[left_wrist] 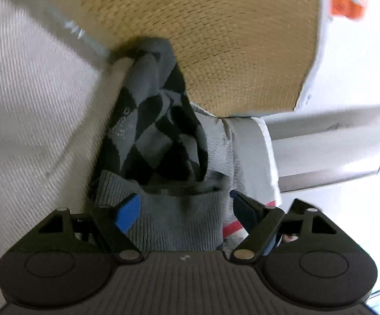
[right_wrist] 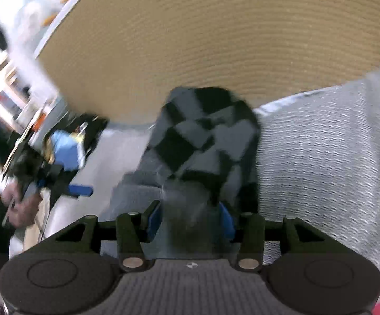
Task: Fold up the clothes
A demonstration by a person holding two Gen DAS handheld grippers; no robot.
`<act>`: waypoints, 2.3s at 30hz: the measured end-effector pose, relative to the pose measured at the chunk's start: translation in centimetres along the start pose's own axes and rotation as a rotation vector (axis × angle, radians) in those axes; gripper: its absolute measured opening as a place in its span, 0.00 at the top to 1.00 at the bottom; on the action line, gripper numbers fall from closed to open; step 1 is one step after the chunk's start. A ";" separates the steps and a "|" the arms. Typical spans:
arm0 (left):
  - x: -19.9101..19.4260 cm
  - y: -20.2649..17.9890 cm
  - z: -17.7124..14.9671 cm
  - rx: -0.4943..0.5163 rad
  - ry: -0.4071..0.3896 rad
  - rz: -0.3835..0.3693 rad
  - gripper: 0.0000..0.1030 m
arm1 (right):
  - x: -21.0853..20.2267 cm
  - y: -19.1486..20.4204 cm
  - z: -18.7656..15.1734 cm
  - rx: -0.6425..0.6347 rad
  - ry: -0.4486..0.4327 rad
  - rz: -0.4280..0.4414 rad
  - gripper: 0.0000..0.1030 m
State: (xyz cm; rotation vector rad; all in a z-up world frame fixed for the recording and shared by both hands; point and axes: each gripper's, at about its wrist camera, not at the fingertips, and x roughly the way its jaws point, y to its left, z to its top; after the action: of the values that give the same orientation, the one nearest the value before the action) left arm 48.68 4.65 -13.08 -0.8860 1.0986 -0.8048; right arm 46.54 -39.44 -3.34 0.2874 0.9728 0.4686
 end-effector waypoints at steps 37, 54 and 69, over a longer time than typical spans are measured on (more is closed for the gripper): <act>5.5 -3.0 -31.7 1.844 -0.011 0.821 0.06 | 7.5 16.9 -30.1 -1.239 -0.132 -0.808 0.28; 8.2 -1.4 -31.6 2.027 -0.103 0.925 0.00 | 9.4 13.8 -28.3 -1.234 -0.179 -0.921 0.14; 10.6 -1.8 -28.0 1.906 0.110 0.915 0.10 | 12.5 13.9 -25.0 -1.170 -0.095 -0.849 0.44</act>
State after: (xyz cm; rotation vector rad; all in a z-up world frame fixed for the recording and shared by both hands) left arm 24.38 -10.86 -21.33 1.1902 0.3017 -0.6972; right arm 27.88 -20.47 -19.71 -1.1125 0.5182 0.1674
